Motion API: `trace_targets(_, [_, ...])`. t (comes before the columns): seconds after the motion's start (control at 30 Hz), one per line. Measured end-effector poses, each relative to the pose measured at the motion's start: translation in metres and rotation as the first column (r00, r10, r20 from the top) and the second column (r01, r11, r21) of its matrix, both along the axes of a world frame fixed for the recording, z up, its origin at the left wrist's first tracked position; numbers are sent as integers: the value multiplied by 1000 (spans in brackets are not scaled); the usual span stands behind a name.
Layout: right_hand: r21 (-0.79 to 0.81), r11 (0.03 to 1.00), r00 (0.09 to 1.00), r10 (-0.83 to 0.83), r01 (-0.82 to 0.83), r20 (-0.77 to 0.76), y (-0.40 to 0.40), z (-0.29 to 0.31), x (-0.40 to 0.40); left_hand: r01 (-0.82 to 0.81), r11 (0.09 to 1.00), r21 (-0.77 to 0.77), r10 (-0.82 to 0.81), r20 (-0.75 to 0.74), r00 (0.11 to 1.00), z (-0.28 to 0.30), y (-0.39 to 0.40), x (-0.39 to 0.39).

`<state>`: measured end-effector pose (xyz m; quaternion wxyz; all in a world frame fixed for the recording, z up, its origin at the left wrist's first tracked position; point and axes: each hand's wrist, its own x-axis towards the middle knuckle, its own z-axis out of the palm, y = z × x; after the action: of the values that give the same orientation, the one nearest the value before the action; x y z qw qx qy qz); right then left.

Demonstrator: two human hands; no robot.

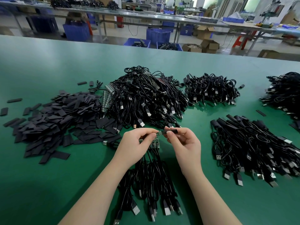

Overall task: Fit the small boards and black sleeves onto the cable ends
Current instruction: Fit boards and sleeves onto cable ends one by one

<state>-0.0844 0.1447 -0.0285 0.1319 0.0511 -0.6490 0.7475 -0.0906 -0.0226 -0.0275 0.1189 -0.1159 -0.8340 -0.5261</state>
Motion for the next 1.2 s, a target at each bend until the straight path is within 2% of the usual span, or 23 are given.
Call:
trace_targets(0.47, [-44,990,986,135,-131,101,4,0,-2,46,998,49,-48,54,997,3,0,1])
trace_targets(0.63, [-130,968,964,231,-215,128,7,2,-1,49,997,63,-53,60,997,3,0,1])
trace_targets(0.77, [-96,973,967,222,-210,127,8,1,-1,57,996,66,-61,60,996,5,-1,1])
trace_targets(1.03, [70,986,988,148,-150,31,10,5,0,64,996,55,-68,63,996,5,-2,0])
trace_targets(1.2, [49,989,990,142,-143,12,8,3,0,73,996,58,-78,78,994,4,-3,0])
